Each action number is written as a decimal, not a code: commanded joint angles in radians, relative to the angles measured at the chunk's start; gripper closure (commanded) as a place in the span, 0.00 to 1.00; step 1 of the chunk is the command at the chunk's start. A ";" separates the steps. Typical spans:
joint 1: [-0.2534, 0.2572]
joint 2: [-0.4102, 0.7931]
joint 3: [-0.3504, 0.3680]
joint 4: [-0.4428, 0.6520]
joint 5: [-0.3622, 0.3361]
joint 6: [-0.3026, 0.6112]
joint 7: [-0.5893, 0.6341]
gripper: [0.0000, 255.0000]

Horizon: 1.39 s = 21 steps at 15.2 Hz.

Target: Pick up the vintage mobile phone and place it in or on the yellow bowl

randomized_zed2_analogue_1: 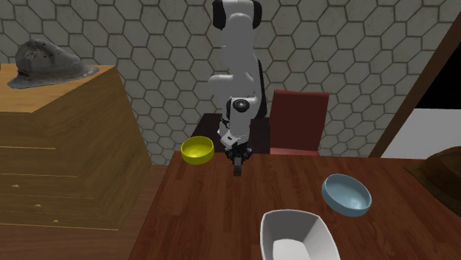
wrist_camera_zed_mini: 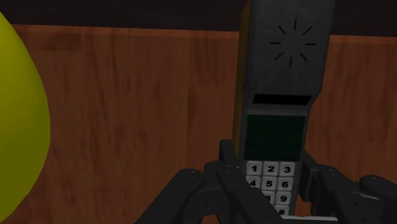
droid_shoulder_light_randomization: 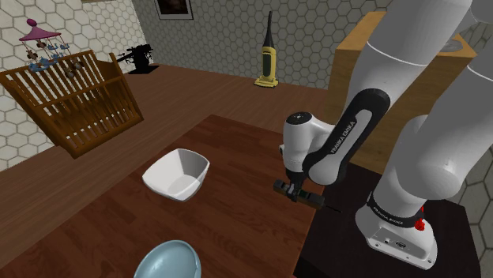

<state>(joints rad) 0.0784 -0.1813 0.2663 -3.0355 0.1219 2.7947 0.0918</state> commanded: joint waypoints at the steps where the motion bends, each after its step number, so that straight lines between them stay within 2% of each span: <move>1: 0.000 0.000 0.000 0.000 0.000 0.000 0.000 1.00; 5: 0.000 0.000 0.000 0.000 0.000 0.000 0.000 1.00; 11: 0.029 -0.154 -0.019 -0.001 0.034 -0.152 -0.024 1.00; 21: 0.046 -0.369 -0.044 0.027 0.038 -0.395 -0.033 1.00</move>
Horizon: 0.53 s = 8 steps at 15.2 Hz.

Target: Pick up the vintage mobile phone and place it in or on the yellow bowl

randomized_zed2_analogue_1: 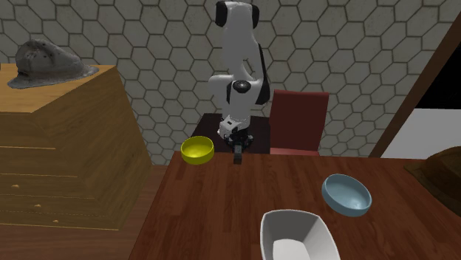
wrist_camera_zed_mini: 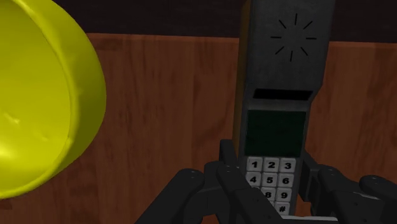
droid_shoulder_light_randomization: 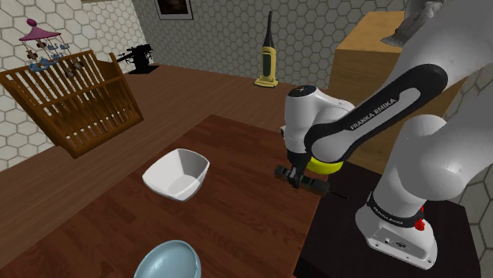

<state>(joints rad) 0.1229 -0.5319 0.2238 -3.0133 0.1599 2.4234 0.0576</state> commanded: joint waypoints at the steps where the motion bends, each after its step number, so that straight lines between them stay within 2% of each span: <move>1: 0.002 -0.036 -0.004 0.010 -0.001 -0.046 0.000 1.00; 8: 0.003 -0.145 -0.019 0.053 -0.011 -0.198 -0.001 1.00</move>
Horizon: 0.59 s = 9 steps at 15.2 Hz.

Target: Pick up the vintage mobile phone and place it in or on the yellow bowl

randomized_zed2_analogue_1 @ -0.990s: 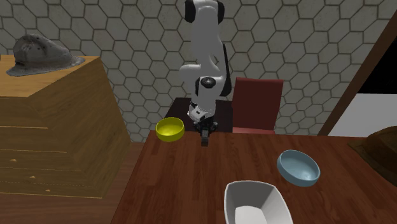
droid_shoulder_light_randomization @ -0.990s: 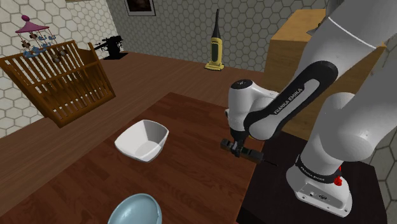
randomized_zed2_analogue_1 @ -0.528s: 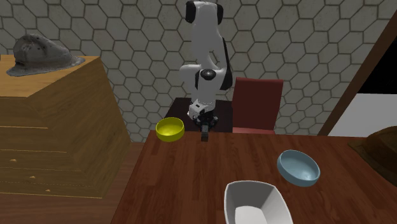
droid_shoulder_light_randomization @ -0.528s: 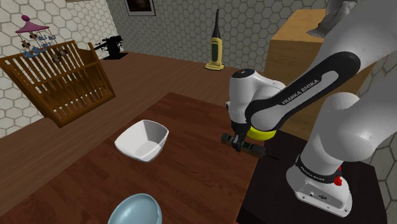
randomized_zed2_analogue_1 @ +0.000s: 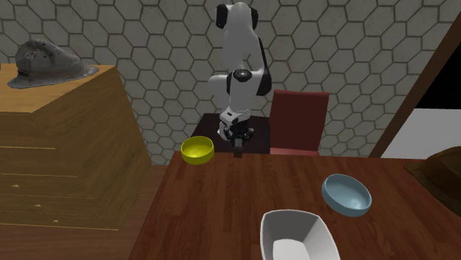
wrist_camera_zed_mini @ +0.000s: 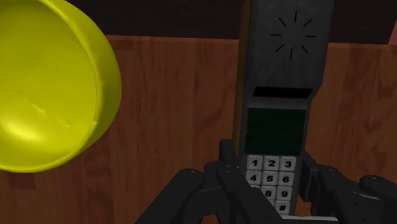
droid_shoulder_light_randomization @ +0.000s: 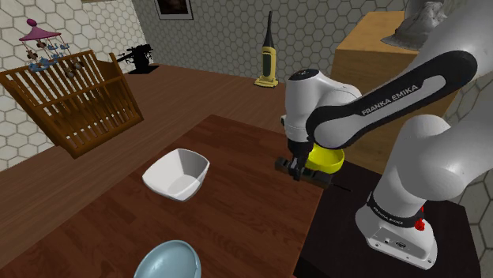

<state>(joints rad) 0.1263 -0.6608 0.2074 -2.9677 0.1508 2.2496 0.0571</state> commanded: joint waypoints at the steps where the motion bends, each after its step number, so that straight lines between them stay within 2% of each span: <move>1: -0.001 -0.029 -0.005 0.015 -0.004 -0.044 -0.001 1.00; 5: -0.002 -0.073 -0.013 0.045 -0.010 -0.119 -0.001 1.00; 9: -0.096 -0.079 -0.105 0.034 -0.094 -0.113 -0.117 1.00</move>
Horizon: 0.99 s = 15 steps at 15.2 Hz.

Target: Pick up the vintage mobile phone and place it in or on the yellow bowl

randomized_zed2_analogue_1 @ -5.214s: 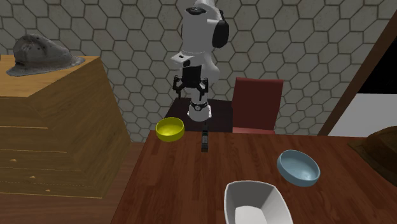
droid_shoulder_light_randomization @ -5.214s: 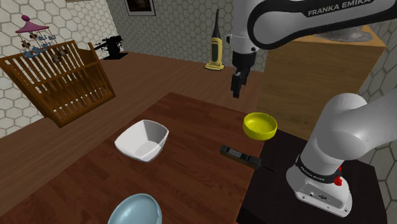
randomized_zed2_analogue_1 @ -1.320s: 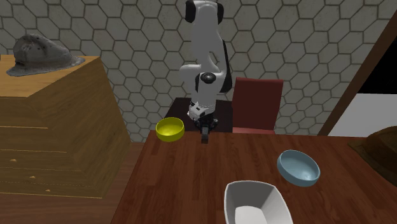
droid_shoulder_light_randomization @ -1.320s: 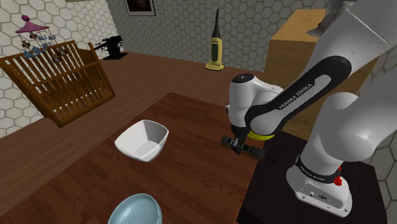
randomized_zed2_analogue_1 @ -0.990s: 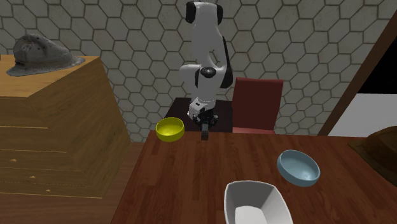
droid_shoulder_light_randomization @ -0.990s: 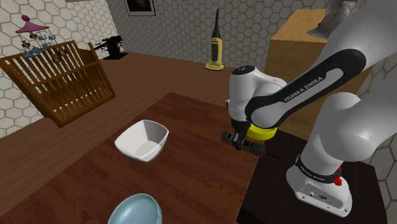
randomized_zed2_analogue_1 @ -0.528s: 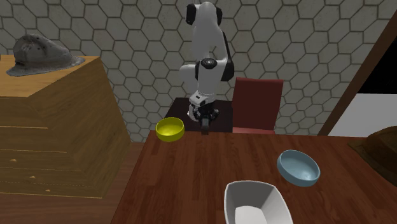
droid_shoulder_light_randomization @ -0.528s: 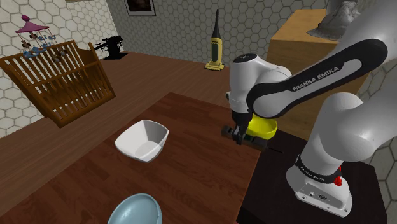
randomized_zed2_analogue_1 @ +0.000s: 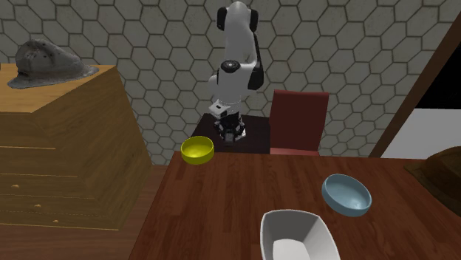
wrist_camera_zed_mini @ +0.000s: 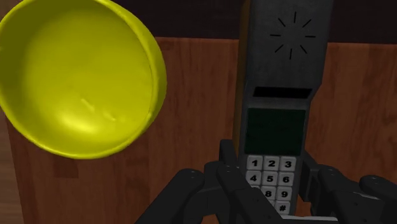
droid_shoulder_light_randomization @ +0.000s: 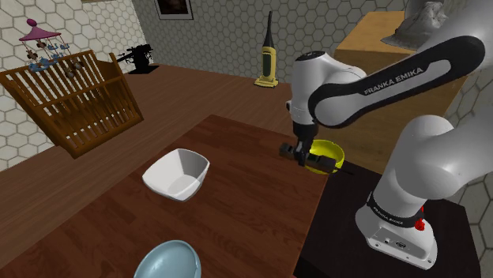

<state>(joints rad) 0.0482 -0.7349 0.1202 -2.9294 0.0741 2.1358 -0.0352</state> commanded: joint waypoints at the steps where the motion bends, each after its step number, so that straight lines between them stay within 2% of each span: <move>1: -0.043 0.000 -0.041 -0.004 -0.039 0.004 -0.053 1.00; 6: -0.159 0.055 -0.153 0.026 -0.141 0.033 -0.193 1.00; 11: -0.252 0.153 -0.259 0.092 -0.223 0.072 -0.323 1.00; 15: -0.266 0.208 -0.282 0.086 -0.239 0.135 -0.342 1.00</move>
<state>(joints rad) -0.2162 -0.5382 -0.1589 -2.8386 -0.1627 2.2535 -0.3758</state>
